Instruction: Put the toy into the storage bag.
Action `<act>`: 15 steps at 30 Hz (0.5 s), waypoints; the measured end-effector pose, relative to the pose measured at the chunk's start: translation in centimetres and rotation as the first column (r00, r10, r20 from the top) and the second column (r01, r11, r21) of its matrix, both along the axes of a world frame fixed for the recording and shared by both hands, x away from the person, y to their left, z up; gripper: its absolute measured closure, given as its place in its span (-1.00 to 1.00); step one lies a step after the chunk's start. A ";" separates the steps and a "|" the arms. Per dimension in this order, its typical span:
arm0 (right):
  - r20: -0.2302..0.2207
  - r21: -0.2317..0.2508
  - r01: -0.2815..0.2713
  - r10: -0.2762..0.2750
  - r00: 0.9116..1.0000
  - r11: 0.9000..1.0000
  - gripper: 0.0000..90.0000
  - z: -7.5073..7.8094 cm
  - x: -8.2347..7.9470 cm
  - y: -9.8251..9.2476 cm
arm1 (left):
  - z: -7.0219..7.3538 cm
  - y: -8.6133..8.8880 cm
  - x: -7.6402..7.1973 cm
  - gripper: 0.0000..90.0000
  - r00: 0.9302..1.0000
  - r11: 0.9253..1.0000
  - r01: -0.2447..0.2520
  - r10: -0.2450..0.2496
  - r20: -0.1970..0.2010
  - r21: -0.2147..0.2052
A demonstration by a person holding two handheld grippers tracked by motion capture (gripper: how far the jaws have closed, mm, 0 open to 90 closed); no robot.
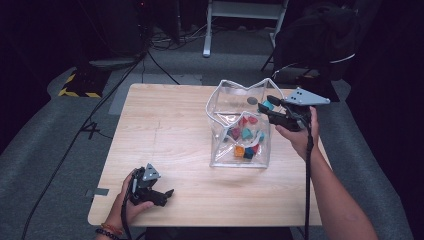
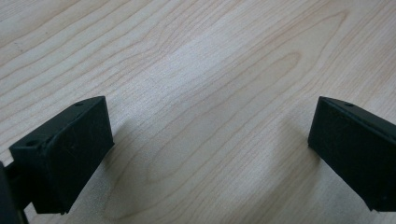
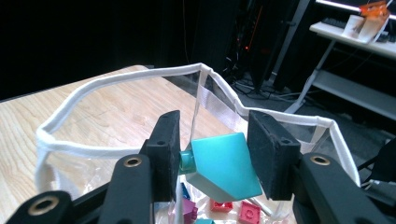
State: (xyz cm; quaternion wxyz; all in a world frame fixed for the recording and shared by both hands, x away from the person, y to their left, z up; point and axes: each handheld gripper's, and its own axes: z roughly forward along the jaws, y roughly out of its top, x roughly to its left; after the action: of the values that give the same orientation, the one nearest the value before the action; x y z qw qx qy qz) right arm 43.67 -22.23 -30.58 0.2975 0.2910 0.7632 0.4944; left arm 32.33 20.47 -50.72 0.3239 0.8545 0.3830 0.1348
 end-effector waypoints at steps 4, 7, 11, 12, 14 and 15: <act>-0.020 -0.007 0.017 -0.017 1.000 1.000 0.24 -0.5 1.0 0.2 | 0.0 0.0 0.0 -1.00 1.000 1.000 0.000 0.000 0.000 0.000; -0.033 -0.012 0.030 -0.030 0.999 0.999 0.24 -0.8 1.5 0.3 | 0.0 0.0 0.0 -1.00 1.000 1.000 0.000 0.000 0.000 0.000; -0.048 -0.021 0.048 -0.049 0.998 0.999 0.24 -1.1 1.9 0.4 | 0.0 0.0 0.0 -1.00 1.000 1.000 0.000 0.000 0.000 0.000; -0.051 -0.023 0.054 -0.055 0.997 0.998 0.24 -1.2 2.0 0.4 | 0.0 0.0 0.0 -1.00 1.000 1.000 0.000 0.000 0.000 0.000; -0.059 -0.025 0.058 -0.060 0.997 0.998 0.24 -1.4 2.3 0.4 | 0.0 0.0 0.0 -1.00 1.000 1.000 0.000 0.000 0.000 0.000; -0.059 -0.033 0.062 -0.064 0.996 0.998 0.24 -1.4 2.3 0.4 | 0.0 0.0 0.0 -1.00 1.000 1.000 0.000 0.000 0.000 0.000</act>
State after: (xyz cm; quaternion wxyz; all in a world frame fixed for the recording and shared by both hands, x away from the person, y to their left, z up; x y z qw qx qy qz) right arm 45.99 -21.78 -32.01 0.2943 0.3250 0.7698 0.4639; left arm 32.33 20.47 -50.72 0.3240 0.8545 0.3829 0.1348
